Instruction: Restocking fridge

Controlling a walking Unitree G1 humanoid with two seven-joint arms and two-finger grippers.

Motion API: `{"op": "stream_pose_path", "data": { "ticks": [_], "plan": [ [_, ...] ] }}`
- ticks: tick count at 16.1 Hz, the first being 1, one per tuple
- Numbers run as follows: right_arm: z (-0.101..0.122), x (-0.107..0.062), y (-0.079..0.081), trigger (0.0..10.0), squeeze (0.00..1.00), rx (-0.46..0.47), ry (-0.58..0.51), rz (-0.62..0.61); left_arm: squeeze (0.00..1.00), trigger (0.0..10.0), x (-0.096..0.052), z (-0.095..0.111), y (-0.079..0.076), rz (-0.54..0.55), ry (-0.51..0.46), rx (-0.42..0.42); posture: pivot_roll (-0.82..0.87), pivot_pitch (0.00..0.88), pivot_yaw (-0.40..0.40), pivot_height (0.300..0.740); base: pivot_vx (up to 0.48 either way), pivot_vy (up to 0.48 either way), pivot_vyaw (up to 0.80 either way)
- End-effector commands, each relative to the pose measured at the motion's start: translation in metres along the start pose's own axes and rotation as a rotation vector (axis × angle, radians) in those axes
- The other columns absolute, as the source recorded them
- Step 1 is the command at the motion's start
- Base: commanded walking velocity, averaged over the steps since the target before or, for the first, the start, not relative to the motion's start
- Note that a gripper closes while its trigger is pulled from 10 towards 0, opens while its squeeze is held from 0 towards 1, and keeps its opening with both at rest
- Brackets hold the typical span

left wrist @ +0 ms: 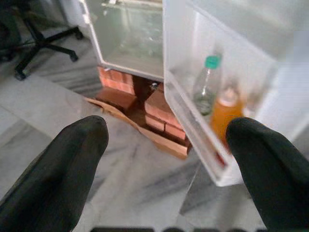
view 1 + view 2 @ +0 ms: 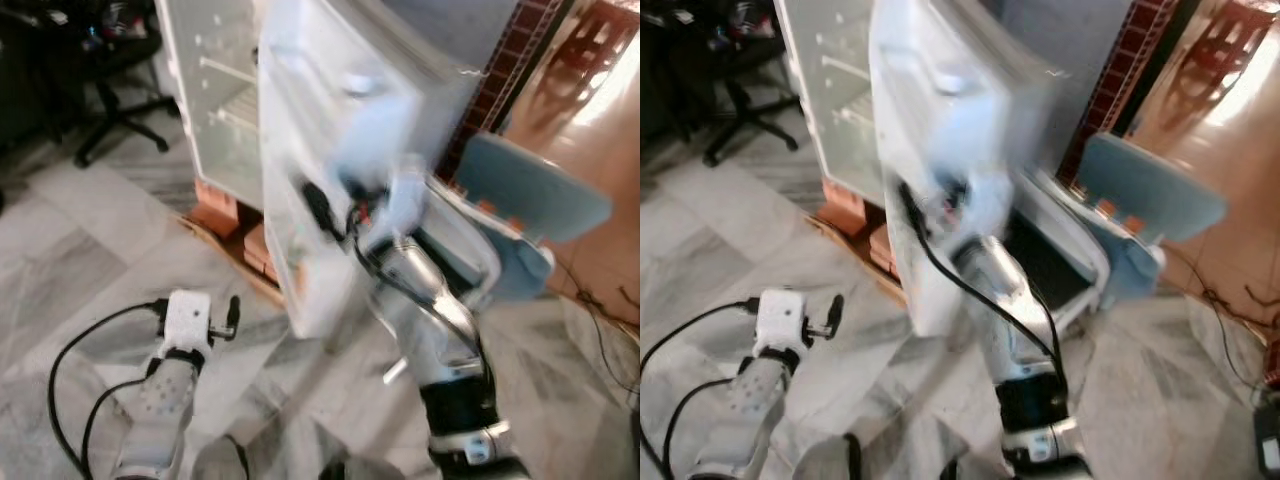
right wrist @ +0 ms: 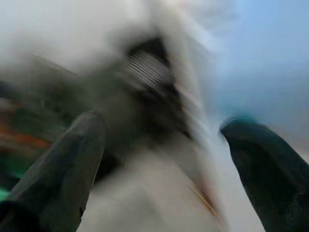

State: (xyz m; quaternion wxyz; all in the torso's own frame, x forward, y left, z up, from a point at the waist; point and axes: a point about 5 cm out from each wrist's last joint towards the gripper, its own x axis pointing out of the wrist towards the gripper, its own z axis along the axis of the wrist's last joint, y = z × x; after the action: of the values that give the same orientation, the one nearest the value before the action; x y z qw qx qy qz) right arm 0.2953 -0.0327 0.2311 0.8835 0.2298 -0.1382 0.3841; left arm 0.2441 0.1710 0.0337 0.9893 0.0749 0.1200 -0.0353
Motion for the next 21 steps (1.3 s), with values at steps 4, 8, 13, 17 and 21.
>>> {"op": "stream_pose_path", "data": {
  "ticks": [4, 8, 13, 17, 21],
  "plan": [
    [-0.001, -0.067, 0.013, 10.0, 0.00, 0.050, 0.235, 0.456, 0.00, 10.0, -0.005, -0.009, -0.006, -0.046, 0.051, 0.021, 0.14, 0.084, -0.084, 0.740, 0.000, 0.000, 0.00],
    [-0.025, -0.135, -0.004, 10.0, 0.00, 0.060, 0.619, 0.538, 0.00, 10.0, -0.006, -0.008, -0.009, -0.064, 0.054, 0.035, 0.13, 0.085, -0.079, 0.740, 0.000, 0.000, 0.00],
    [-0.059, -0.138, -0.061, 10.0, 0.00, -0.126, 0.620, 0.004, 0.00, 10.0, 0.000, 0.005, 0.000, -0.004, 0.019, 0.041, 0.14, 0.087, -0.072, 0.740, 0.000, 0.000, 0.00],
    [-0.065, -0.136, -0.074, 10.0, 0.00, -0.260, 0.478, -0.256, 0.00, 10.0, 0.001, 0.007, 0.005, 0.010, 0.011, 0.092, 0.13, 0.081, -0.067, 0.740, 0.000, 0.444, 0.00],
    [-0.071, -0.140, -0.084, 10.0, 0.00, -0.224, 0.404, -0.472, 0.00, 10.0, 0.001, 0.008, 0.008, 0.038, 0.002, 0.103, 0.12, 0.076, -0.068, 0.740, 0.000, 0.473, 0.00]
  ]
}}
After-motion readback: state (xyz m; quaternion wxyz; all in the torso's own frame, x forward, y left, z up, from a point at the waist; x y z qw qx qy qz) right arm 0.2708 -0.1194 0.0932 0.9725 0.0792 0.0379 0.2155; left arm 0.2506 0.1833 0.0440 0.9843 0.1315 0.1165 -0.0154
